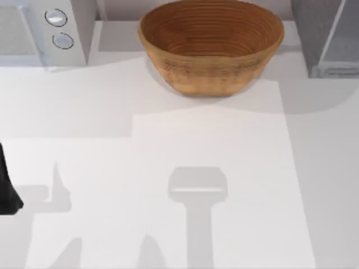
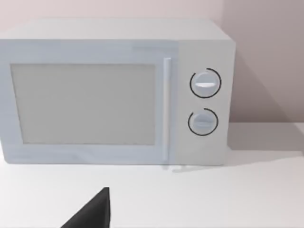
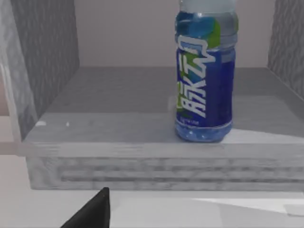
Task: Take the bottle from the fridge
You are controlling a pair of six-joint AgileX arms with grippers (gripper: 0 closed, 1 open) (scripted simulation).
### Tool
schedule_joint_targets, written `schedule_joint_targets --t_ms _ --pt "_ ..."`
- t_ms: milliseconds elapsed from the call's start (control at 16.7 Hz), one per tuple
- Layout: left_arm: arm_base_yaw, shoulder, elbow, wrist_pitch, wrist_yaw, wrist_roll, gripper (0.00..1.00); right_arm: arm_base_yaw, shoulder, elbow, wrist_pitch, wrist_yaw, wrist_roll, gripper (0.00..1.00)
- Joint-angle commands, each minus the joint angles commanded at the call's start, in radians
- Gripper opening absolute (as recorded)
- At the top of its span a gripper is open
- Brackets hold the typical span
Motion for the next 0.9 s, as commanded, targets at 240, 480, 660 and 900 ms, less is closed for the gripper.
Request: schedule_joint_targets --t_ms 240,480,660,900 --pt "0.0 0.0 0.0 0.0 0.0 0.0 1.0 0.004 -0.002 -0.004 -0.002 0.002 0.0 1.0" --pt "0.0 0.0 0.0 0.0 0.0 0.0 1.0 0.028 0.044 0.065 -0.036 0.024 -0.012 1.0" --pt "0.0 0.0 0.0 0.0 0.0 0.0 1.0 0.073 0.128 0.225 -0.11 0.072 -0.024 1.0" --pt "0.0 0.0 0.0 0.0 0.0 0.0 1.0 0.147 0.252 0.5 -0.244 0.154 -0.031 1.0"
